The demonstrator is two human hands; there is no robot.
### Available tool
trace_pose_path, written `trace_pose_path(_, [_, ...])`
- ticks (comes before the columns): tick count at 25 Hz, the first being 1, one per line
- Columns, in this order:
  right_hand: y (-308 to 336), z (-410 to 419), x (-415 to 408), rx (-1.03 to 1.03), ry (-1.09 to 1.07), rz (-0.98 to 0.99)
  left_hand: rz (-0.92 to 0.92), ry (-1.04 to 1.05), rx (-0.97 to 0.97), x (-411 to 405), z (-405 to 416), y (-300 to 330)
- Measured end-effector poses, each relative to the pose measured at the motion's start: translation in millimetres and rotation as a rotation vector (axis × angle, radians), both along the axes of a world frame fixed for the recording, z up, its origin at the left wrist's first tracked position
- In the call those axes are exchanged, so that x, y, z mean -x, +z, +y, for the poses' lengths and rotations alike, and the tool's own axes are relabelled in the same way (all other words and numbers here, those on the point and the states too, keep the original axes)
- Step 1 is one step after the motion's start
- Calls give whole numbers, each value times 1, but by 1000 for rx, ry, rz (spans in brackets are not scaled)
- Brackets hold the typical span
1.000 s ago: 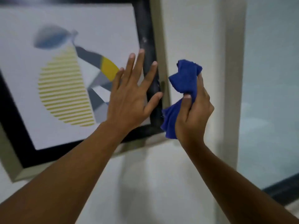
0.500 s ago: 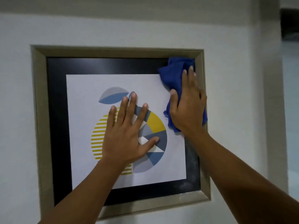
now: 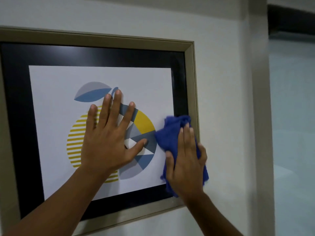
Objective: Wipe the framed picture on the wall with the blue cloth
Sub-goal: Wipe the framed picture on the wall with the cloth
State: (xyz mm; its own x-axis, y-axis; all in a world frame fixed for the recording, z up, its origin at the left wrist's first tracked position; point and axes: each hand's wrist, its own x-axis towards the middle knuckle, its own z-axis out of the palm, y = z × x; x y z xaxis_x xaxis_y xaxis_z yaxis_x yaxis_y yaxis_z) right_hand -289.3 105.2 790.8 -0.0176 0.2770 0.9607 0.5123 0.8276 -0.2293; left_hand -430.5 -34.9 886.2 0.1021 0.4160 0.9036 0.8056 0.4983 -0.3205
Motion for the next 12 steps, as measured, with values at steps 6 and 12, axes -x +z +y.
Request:
trace_pose_path(6, [185, 6, 9, -113, -42, 126, 31, 1, -28, 4, 2, -2])
trace_pose_path(12, [56, 1, 6, -48, 57, 99, 42, 12, -7, 2, 0, -7])
